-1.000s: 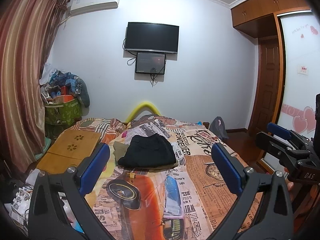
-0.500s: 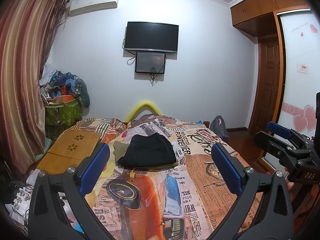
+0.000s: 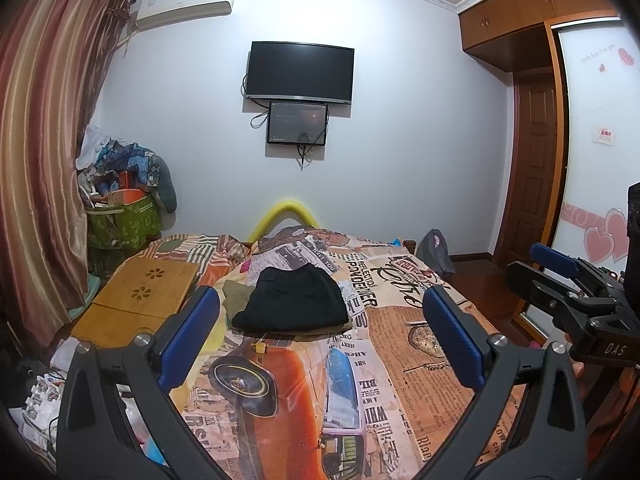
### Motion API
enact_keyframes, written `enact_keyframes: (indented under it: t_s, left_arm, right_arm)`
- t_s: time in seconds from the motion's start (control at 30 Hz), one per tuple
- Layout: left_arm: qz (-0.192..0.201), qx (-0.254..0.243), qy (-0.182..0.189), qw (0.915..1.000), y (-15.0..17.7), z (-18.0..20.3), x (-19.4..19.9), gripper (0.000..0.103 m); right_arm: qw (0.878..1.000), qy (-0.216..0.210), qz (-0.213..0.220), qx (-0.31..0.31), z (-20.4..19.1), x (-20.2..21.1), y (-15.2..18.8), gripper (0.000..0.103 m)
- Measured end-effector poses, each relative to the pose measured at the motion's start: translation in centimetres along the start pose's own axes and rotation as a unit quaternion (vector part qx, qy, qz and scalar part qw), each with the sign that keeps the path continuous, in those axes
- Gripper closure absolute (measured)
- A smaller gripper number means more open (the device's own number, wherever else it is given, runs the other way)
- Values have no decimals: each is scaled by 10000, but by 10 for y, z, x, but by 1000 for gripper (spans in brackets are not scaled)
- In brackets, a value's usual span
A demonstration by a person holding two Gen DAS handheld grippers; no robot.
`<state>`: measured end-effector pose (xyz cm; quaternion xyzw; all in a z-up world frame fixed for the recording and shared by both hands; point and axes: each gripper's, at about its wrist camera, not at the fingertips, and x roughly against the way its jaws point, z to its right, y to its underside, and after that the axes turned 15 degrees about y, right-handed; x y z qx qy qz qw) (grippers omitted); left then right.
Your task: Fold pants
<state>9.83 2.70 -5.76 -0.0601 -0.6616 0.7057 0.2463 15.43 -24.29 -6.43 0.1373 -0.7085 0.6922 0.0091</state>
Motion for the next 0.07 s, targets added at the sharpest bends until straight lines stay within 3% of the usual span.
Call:
enact_keyframes:
  t_s: [0.07]
  left_arm:
    - [-5,-7,-1,10000,0,0,0,0]
  right_arm:
    - [10000,8,-6,5,0,0,0,0]
